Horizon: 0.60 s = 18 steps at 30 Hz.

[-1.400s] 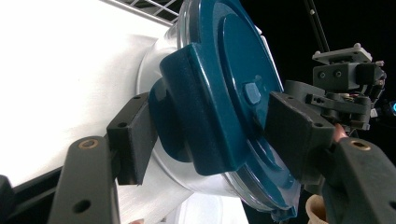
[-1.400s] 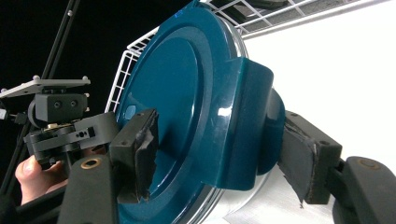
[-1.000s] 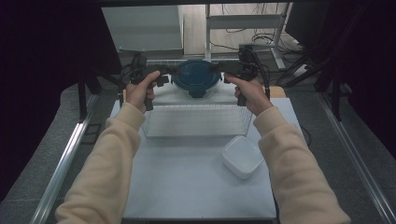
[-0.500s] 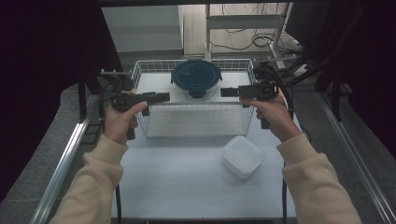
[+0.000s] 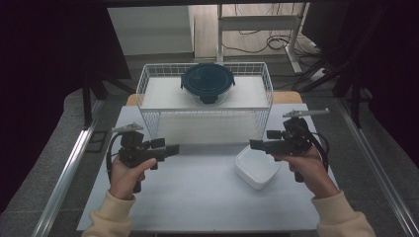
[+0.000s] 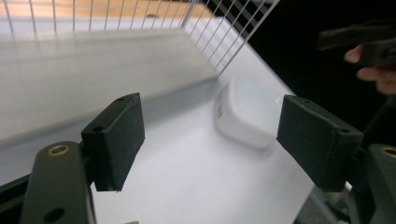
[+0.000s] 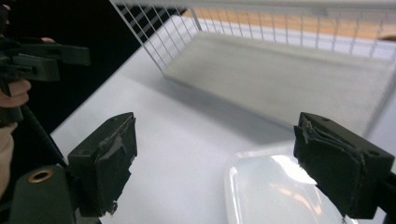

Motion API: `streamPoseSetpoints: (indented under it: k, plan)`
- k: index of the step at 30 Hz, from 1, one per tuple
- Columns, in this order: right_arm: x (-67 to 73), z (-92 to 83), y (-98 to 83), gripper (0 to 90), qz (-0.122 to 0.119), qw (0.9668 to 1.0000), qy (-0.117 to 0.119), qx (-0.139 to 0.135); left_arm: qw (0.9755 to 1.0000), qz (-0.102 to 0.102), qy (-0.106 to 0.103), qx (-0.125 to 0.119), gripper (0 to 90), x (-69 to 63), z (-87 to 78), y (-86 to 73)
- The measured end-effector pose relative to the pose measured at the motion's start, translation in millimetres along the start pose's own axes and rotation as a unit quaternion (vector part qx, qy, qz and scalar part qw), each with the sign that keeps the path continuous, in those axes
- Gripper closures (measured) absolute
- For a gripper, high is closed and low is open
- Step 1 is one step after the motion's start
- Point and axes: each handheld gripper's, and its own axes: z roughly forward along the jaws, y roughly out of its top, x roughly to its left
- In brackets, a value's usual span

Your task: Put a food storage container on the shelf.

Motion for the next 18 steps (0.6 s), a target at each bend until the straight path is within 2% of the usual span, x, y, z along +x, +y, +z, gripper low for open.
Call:
streamPoseSetpoints:
  k: [3,5,7,9,12,15,18]
  plan:
    - [-5.1,-2.9,-20.6,13.2,-0.002,0.9999,-0.017,0.002,0.9999,0.005,-0.007,0.009,22.7,3.0,1.8,-15.4]
    - [-7.1,-3.9,-34.2,13.3,-0.006,0.9997,-0.022,0.005,0.9999,0.011,0.007,0.010,22.8,5.3,1.8,-25.9]
    - [-8.3,-5.0,-47.5,13.5,-0.011,0.9997,-0.017,0.012,0.9993,0.021,0.026,0.018,22.8,8.4,3.2,-36.9]
    - [-9.3,-6.3,-61.2,14.2,-0.023,0.9992,-0.026,0.018,0.9990,0.022,0.030,0.026,22.9,10.2,4.4,-40.9]
    - [-11.2,-6.0,-77.2,16.1,-0.036,0.9985,-0.037,0.018,0.9992,0.024,0.026,0.020,24.5,10.7,3.2,-46.8]
    - [-15.6,-1.7,-89.6,18.5,-0.031,0.9990,-0.029,0.016,0.9984,0.029,0.037,0.030,24.6,10.8,4.7,-52.4]
    - [-20.2,5.4,-96.6,19.1,-0.032,0.9982,-0.035,0.038,0.9984,0.024,0.036,0.037,24.7,13.9,6.9,-55.0]
